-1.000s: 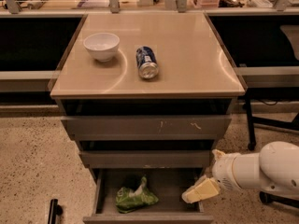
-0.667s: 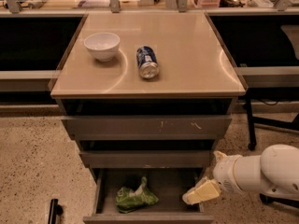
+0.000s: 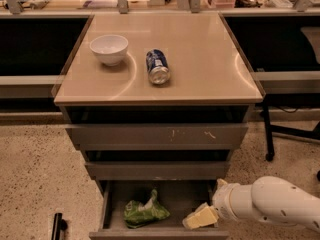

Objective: Pick green rice chip bag from bottom drawer and place on counter

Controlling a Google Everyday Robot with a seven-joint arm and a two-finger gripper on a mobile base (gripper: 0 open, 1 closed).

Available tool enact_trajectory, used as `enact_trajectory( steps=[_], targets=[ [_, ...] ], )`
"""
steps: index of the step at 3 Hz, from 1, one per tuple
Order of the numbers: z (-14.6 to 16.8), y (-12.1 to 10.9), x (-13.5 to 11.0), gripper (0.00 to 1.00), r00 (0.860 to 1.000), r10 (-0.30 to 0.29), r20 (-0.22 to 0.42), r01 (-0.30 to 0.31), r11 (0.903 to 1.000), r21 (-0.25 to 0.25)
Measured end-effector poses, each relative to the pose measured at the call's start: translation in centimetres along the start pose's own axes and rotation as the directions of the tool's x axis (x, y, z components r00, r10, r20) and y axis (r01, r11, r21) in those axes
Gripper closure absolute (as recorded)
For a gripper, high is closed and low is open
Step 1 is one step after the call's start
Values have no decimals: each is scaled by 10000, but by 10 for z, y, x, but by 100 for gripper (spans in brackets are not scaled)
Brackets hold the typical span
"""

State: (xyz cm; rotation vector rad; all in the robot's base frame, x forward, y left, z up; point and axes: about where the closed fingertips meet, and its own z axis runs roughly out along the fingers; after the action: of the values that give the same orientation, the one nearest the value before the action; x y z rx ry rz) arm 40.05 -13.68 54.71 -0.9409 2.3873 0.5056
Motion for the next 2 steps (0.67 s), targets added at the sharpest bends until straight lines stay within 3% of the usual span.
enact_trajectory(
  steps=[1, 2],
  targets=[
    [40, -4, 6, 0, 9999, 91, -86, -89, 9998, 179],
    [43, -6, 0, 0, 10000, 15, 18, -16, 9996, 298]
  ],
)
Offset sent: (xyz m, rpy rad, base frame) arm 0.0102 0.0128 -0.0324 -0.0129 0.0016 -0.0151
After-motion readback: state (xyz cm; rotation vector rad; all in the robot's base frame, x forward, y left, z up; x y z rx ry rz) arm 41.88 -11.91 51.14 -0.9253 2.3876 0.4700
